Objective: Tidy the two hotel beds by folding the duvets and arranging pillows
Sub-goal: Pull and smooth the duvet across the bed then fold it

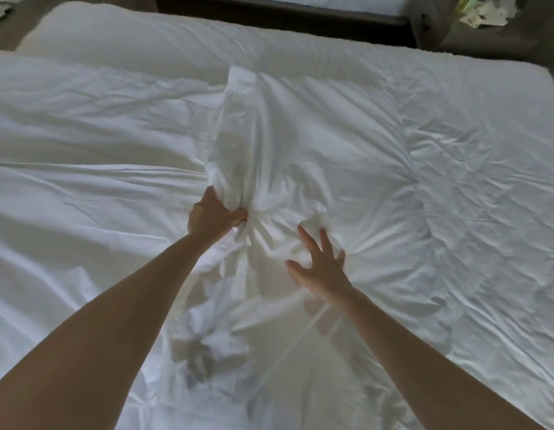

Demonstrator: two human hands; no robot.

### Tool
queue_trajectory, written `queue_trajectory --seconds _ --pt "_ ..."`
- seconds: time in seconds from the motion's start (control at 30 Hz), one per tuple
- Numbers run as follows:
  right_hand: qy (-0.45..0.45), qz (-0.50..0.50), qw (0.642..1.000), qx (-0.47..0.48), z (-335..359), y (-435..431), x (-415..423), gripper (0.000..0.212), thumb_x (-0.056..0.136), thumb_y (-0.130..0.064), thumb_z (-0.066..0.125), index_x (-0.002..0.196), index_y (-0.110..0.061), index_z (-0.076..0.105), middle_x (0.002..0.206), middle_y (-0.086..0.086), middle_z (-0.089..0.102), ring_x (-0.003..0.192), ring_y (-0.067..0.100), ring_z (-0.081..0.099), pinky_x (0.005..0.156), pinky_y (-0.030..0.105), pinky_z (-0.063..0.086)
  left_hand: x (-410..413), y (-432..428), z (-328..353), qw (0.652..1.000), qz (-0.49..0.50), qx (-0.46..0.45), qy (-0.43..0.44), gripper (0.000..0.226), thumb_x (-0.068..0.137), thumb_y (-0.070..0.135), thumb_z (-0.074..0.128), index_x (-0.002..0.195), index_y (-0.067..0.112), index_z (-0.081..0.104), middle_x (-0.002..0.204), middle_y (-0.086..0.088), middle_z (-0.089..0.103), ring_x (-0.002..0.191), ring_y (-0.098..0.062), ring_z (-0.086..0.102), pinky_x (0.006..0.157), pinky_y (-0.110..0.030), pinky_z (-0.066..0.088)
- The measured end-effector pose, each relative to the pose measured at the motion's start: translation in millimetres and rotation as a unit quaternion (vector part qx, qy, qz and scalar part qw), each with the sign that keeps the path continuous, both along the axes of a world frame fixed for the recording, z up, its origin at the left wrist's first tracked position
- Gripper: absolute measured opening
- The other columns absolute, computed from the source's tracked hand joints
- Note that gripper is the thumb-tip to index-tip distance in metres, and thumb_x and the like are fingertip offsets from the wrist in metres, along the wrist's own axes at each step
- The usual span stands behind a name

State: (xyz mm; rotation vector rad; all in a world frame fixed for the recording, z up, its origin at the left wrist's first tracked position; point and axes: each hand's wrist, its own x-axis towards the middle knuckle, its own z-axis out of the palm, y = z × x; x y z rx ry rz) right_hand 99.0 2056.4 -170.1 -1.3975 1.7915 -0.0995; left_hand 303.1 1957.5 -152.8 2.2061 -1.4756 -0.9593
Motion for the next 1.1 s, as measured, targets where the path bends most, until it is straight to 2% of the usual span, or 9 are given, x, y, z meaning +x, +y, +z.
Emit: queue_trajectory --seconds 0.1,0.17,0.4,0.57,0.67,0.8,0.9,1.0,1.1 --pt "-0.014 -0.010 1.000 -0.012 25 -6 -1 0.071 0.091 -0.054 0.050 0.145 -0.059 0.005 0.162 -0.009 -0.008 0.149 0.032 -0.005 0.117 0.050 0.003 -1 -3 24 0.998 -0.050 -0.029 -0.024 0.060 0.070 0.037 0.073 0.121 0.017 0.048 0.109 -0.007 0.063 0.110 -0.034 0.055 0.080 -0.033 0.038" --pt "-0.015 -0.004 0.999 -0.036 46 -12 -1 0.072 0.090 -0.055 0.051 0.145 -0.059 0.005 0.162 -0.009 -0.002 0.149 0.029 -0.006 0.118 0.049 0.005 1 -6 44 0.997 -0.058 -0.044 -0.019 0.062 0.070 0.037 0.072 0.124 0.020 0.047 0.111 -0.007 0.064 0.111 -0.035 0.055 0.081 -0.034 0.039" --pt "-0.024 -0.018 0.998 -0.063 118 -24 42 0.072 0.093 -0.048 0.054 0.149 -0.050 0.008 0.163 0.000 -0.004 0.150 0.020 -0.006 0.120 0.046 0.004 32 -11 111 0.993 -0.069 -0.100 -0.002 0.060 0.071 0.034 0.070 0.125 0.018 0.048 0.113 -0.008 0.063 0.109 -0.036 0.055 0.081 -0.035 0.041" --pt "-0.026 -0.019 0.997 -0.069 155 -22 104 0.067 0.096 -0.044 0.051 0.150 -0.047 0.010 0.163 -0.003 -0.001 0.149 0.022 0.003 0.120 0.043 0.001 107 -27 151 0.991 -0.048 -0.122 -0.002 0.057 0.068 0.033 0.073 0.119 0.018 0.052 0.107 -0.006 0.064 0.105 -0.034 0.058 0.075 -0.031 0.037" --pt "-0.020 -0.008 0.999 -0.036 157 -13 146 0.066 0.098 -0.040 0.049 0.151 -0.044 0.009 0.163 -0.001 -0.006 0.147 0.028 0.016 0.119 0.043 0.000 169 -34 149 0.994 -0.037 -0.098 -0.019 0.066 0.069 0.037 0.074 0.126 0.016 0.048 0.116 -0.007 0.062 0.111 -0.033 0.055 0.078 -0.032 0.038" --pt "-0.010 -0.009 1.000 -0.007 130 -8 187 0.068 0.099 -0.036 0.048 0.152 -0.042 0.006 0.162 0.005 -0.008 0.148 0.025 0.014 0.119 0.040 -0.004 238 -34 111 0.999 -0.022 -0.045 -0.002 0.074 0.087 0.034 0.063 0.150 0.017 0.026 0.143 -0.012 0.046 0.131 -0.035 0.043 0.099 -0.038 0.037" --pt "0.010 -0.019 1.000 0.013 102 2 201 0.069 0.098 -0.038 0.051 0.151 -0.046 0.007 0.163 0.003 -0.006 0.149 0.030 0.001 0.119 0.046 -0.001 257 -9 68 0.997 -0.043 0.054 0.015 0.073 0.098 0.038 0.049 0.154 0.030 0.004 0.158 -0.017 0.016 0.142 -0.037 0.023 0.113 -0.045 0.027" --pt "0.051 -0.024 0.998 0.018 83 16 196 0.070 0.096 -0.040 0.053 0.150 -0.049 0.009 0.163 0.000 -0.001 0.149 0.031 0.001 0.118 0.054 0.008 252 32 40 0.994 -0.043 0.093 0.046 0.080 0.094 0.049 0.052 0.153 0.036 0.000 0.160 -0.018 -0.002 0.147 -0.037 0.005 0.118 -0.047 0.015" --pt "0.072 -0.035 0.996 0.034 80 28 186 0.067 0.095 -0.041 0.052 0.150 -0.048 0.013 0.163 0.000 0.004 0.148 0.034 0.006 0.116 0.055 0.014 250 72 27 0.989 -0.015 0.127 0.076 0.092 0.086 0.059 0.059 0.151 0.043 -0.004 0.160 -0.017 -0.007 0.146 -0.040 0.002 0.115 -0.050 0.014"
